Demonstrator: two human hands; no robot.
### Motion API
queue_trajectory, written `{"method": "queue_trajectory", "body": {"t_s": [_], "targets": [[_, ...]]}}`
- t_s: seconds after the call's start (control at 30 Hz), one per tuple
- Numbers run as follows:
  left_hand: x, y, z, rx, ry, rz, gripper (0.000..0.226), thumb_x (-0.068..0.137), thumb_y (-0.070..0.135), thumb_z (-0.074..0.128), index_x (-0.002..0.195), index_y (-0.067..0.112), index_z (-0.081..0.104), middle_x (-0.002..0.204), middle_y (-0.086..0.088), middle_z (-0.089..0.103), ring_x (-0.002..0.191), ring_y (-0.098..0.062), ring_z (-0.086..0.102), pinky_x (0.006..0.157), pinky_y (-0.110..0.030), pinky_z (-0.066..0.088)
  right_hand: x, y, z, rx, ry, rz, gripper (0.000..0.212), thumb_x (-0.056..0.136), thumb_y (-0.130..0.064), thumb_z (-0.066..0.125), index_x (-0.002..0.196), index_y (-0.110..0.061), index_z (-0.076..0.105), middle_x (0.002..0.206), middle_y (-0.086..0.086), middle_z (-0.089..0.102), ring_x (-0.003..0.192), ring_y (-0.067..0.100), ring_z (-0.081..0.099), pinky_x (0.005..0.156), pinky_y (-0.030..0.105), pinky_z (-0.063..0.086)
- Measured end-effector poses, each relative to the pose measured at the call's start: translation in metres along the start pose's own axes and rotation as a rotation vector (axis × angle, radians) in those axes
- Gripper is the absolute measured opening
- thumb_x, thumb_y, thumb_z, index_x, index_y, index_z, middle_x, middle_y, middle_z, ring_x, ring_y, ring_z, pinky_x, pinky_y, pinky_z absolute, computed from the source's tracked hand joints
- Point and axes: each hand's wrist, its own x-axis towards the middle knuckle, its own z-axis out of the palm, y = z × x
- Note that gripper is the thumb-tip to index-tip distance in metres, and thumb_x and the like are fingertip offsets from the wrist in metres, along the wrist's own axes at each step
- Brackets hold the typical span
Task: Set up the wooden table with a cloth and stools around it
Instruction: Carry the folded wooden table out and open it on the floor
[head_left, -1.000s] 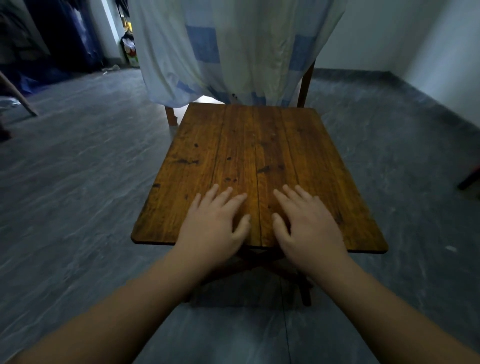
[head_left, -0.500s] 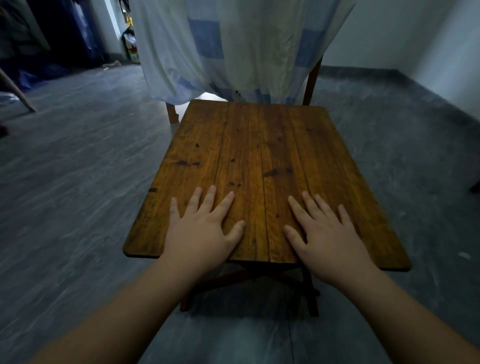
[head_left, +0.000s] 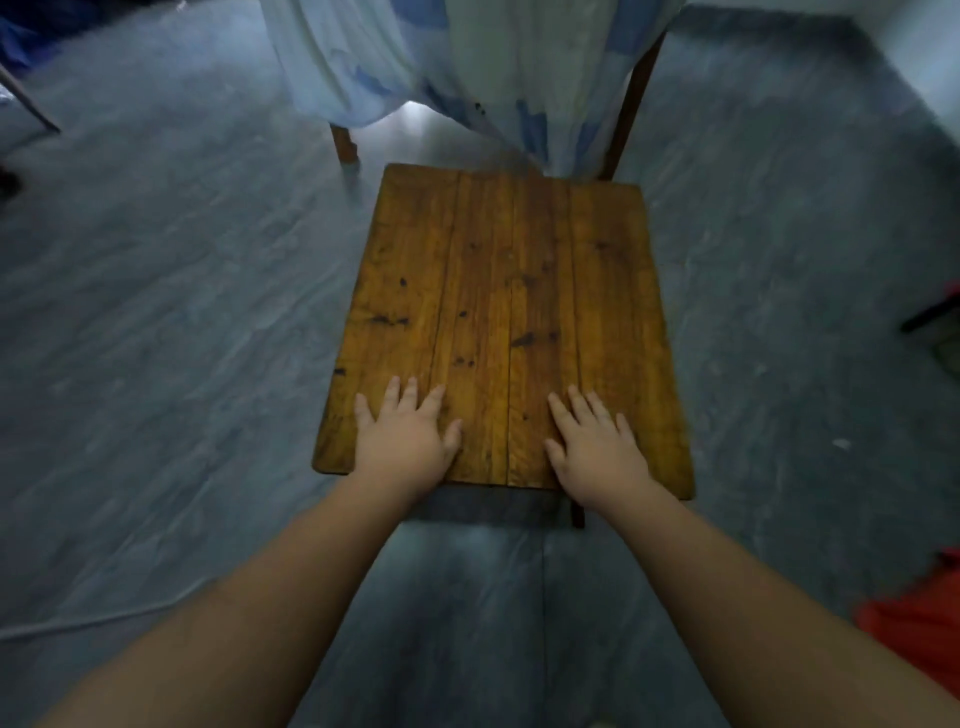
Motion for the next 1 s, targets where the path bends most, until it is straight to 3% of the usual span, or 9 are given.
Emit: {"method": "queue_trajectory", "body": {"t_s": [0.07,0.2,0.33,0.47,0.67,0.8,1.0], "targets": [[-0.023,0.005,-0.038,-0.053,0.021,-0.050,0.065,0.098,0.058,0.026,0.155,0.028,0.020,0.164,-0.005,0.018,0.151,-0.027,0.011,0.120,-0.057,0.009,-0.023,-0.005,-0.032,0.075,-0.063,0.038,0.066,0.103,-0.049,0.027,0.159,-0.025,0.003,0.168,0.002,0.002,0.153,0.024,0.003,0.122,0.051,0.013],[-0.079,0.021,-0.129,-0.077,0.122,-0.021,0.057,0.098,0.051,0.033,0.149,0.025,0.036,0.156,-0.001,0.037,0.145,-0.025,0.030,0.117,-0.054,0.021,-0.089,-0.020,-0.125,0.132,0.055,-0.012,0.064,0.101,-0.043,0.036,0.159,-0.022,0.016,0.165,0.004,0.017,0.152,0.024,0.014,0.122,0.046,0.020],[-0.142,0.045,-0.230,-0.107,0.177,-0.022,0.055,0.098,0.049,0.037,0.147,0.024,0.041,0.152,-0.001,0.044,0.143,-0.024,0.034,0.117,-0.050,0.025,-0.170,-0.018,-0.236,0.195,0.137,-0.050,0.061,0.100,-0.036,0.042,0.157,-0.023,0.025,0.163,0.002,0.026,0.151,0.022,0.018,0.122,0.041,0.022],[-0.206,0.077,-0.315,-0.085,0.201,0.062,0.052,0.093,0.037,0.046,0.141,0.020,0.049,0.139,-0.002,0.057,0.130,-0.024,0.049,0.107,-0.043,0.040,-0.248,0.001,-0.332,0.288,0.234,-0.062,0.056,0.097,-0.026,0.047,0.152,-0.021,0.037,0.156,0.000,0.039,0.147,0.017,0.027,0.119,0.033,0.022],[-0.285,0.147,-0.386,-0.026,0.310,0.113,0.058,0.094,0.042,0.043,0.150,0.029,0.034,0.157,-0.002,0.035,0.147,-0.024,0.025,0.119,-0.049,0.024,-0.333,0.038,-0.420,0.291,0.372,-0.125,0.058,0.097,-0.030,0.048,0.153,-0.021,0.035,0.158,0.001,0.036,0.147,0.020,0.027,0.121,0.036,0.023],[-0.312,0.178,-0.400,-0.047,0.375,0.117,0.063,0.091,0.052,0.029,0.149,0.030,0.036,0.157,-0.003,0.035,0.148,-0.025,0.025,0.119,-0.051,0.022,-0.362,0.052,-0.437,0.218,0.437,-0.158,0.062,0.093,-0.041,0.038,0.152,-0.022,0.037,0.157,0.004,0.038,0.147,0.023,0.029,0.120,0.040,0.026],[-0.302,0.176,-0.404,-0.061,0.365,0.016,0.070,0.089,0.062,0.016,0.153,0.036,0.024,0.163,-0.003,0.021,0.151,-0.025,0.010,0.120,-0.054,0.012,-0.340,0.057,-0.454,0.081,0.358,-0.244,0.061,0.100,-0.048,0.031,0.157,-0.032,0.017,0.166,-0.002,0.015,0.153,0.019,0.007,0.123,0.042,0.014]]}}
